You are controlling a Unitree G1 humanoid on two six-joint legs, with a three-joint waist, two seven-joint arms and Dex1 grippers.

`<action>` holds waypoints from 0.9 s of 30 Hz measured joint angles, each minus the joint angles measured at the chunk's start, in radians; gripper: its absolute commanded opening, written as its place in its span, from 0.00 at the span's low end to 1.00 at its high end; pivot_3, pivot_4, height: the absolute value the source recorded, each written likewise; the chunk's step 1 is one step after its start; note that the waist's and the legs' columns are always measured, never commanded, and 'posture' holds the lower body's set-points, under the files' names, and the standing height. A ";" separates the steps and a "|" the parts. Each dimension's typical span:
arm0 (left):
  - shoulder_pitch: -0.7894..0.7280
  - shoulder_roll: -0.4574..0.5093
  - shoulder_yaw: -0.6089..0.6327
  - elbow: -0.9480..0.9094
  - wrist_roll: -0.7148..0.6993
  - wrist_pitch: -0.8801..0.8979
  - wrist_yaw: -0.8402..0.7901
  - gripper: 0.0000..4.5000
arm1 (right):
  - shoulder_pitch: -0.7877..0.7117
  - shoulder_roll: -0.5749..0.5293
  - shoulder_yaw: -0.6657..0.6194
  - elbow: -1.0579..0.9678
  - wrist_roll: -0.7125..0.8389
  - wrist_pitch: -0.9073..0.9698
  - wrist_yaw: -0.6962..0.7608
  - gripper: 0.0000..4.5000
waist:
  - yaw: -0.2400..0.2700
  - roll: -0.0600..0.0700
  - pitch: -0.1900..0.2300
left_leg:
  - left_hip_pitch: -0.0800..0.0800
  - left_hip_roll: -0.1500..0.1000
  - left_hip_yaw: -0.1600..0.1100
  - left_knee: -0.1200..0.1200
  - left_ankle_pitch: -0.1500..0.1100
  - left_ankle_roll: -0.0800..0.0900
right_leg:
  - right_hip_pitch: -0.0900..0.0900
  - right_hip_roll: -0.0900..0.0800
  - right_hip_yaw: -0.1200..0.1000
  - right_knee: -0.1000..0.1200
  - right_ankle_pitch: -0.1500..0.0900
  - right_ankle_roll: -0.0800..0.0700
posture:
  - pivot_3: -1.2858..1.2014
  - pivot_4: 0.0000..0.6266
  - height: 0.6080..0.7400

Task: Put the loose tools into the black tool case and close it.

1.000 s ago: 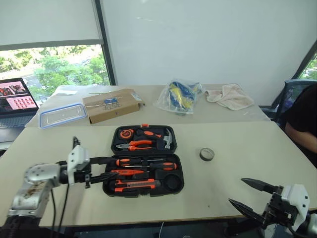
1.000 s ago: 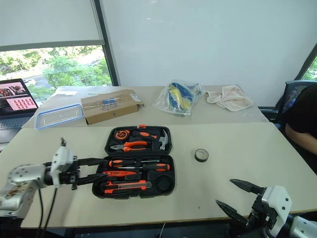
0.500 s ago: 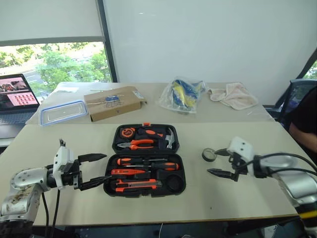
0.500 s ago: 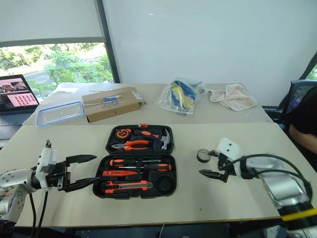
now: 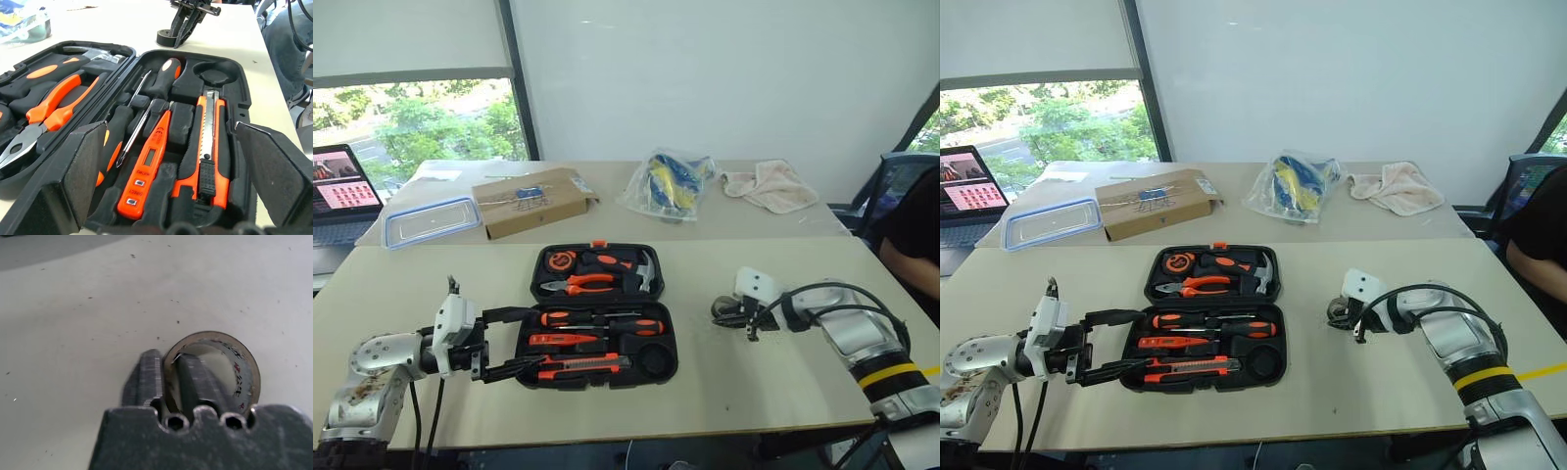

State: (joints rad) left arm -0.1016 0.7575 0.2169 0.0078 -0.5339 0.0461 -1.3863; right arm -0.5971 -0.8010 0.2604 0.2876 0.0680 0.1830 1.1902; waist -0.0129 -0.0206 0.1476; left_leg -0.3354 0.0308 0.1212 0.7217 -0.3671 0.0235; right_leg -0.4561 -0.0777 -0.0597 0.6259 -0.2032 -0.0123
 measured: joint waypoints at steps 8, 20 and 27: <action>0.049 -0.001 -0.012 -0.044 -0.005 -0.006 -0.014 1.00 | 0.010 0.038 0.022 -0.370 0.215 0.161 0.180 0.01 | -0.002 0.001 0.001 | 0.000 0.001 -0.001 0.000 0.001 -0.001 | 0.000 0.000 -0.002 0.002 0.001 -0.002 | 0.52 0.24 1.00; 0.080 -0.003 -0.021 -0.075 -0.004 -0.006 -0.007 1.00 | -0.013 0.133 0.222 -0.455 0.102 0.334 0.098 0.01 | 0.006 0.001 0.001 | -0.001 0.000 -0.003 0.005 0.001 -0.001 | 0.000 0.000 -0.004 0.003 0.002 -0.004 | 0.52 0.24 1.00; 0.080 -0.003 -0.021 -0.077 0.003 -0.005 0.001 1.00 | -0.049 0.125 0.257 -0.474 0.088 0.413 0.109 0.17 | 0.005 0.001 0.001 | -0.001 -0.001 -0.004 0.005 0.001 -0.001 | 0.000 0.000 -0.004 0.003 0.002 -0.004 | 0.52 0.24 1.00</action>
State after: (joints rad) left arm -0.0219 0.7543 0.1957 -0.0696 -0.5313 0.0409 -1.3850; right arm -0.6458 -0.6763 0.5169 -0.1859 0.1560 0.5960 1.2996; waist -0.0075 -0.0193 0.1482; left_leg -0.3368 0.0303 0.1174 0.7271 -0.3665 0.0224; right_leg -0.4559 -0.0776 -0.0635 0.6292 -0.2015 -0.0160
